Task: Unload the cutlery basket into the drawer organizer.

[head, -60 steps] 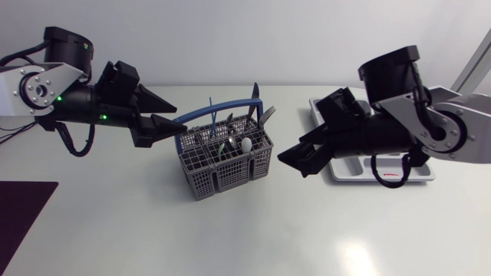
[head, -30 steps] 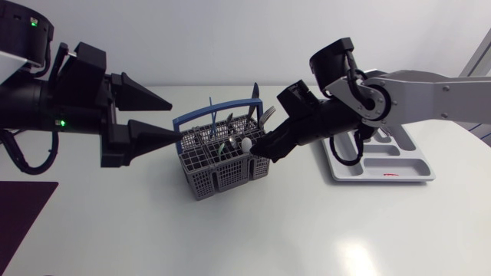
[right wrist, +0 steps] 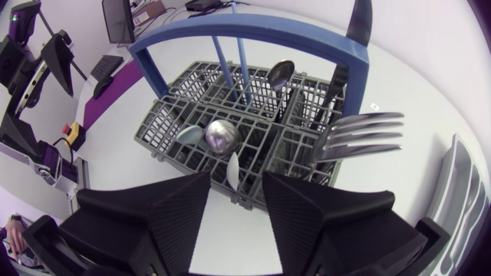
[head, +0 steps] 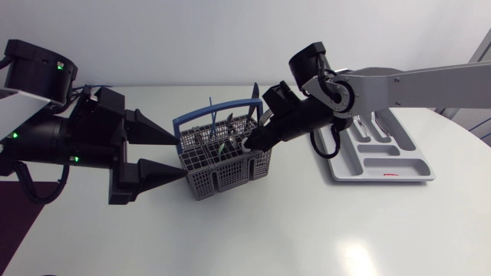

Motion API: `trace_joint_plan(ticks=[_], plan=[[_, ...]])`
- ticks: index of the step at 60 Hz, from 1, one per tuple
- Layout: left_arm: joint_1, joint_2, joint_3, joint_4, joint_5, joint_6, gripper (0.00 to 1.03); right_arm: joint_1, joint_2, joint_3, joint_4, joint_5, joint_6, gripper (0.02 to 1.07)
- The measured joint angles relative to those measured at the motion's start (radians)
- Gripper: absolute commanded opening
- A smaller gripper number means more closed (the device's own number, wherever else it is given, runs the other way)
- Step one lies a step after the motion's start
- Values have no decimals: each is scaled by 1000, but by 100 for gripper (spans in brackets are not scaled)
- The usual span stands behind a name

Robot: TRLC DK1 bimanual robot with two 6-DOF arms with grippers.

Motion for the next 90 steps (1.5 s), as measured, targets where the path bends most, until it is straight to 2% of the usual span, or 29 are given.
trace_joint_plan(ticks=[5,34,61,90], plan=[[0,-3,0,0,-2,3,96,1,18,7,0,0,9,31],[-20,-27,-33,0,-2,4,96,5,37,8,30,-38,59,11],[-49,-39,-33,1,-14,3,96,7,19,-7,48,-60,83,8],[-78,-47,-45,8,-40,-1,96,11,-212,-25,11,-97,170,8]])
